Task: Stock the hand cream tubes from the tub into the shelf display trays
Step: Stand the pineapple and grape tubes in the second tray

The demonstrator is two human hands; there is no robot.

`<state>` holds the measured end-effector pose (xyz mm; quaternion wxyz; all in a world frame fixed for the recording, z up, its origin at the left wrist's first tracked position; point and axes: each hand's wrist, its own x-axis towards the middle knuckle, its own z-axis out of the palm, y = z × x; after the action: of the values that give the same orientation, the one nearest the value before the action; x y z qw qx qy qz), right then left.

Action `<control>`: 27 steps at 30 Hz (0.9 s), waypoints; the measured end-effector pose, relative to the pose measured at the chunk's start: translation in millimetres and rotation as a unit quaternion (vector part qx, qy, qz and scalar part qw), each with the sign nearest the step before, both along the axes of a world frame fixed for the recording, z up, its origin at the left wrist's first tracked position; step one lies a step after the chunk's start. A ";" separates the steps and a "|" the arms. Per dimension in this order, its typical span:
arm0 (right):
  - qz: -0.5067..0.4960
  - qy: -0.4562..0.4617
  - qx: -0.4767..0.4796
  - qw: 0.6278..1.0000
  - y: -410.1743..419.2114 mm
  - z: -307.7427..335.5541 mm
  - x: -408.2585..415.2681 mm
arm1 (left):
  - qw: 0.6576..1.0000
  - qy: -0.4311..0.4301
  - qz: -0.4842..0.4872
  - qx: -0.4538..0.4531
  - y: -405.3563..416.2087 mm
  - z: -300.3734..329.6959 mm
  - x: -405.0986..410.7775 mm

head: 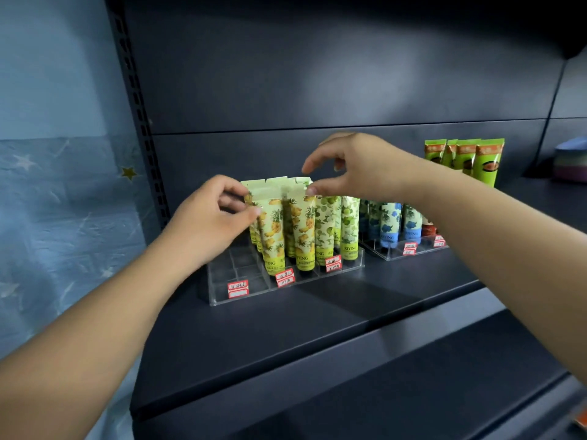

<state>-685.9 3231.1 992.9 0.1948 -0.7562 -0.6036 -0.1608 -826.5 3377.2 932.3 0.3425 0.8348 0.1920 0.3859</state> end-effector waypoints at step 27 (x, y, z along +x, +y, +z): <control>-0.117 -0.139 0.134 0.974 -299.5 -147.1 67.8 | 0.889 0.041 -0.159 0.428 -295.2 -79.4 106.0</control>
<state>-618.1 2931.6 845.9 0.1881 -0.7588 -0.5052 -0.3655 -720.4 3082.0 853.0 0.0006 0.9348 -0.1133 0.3367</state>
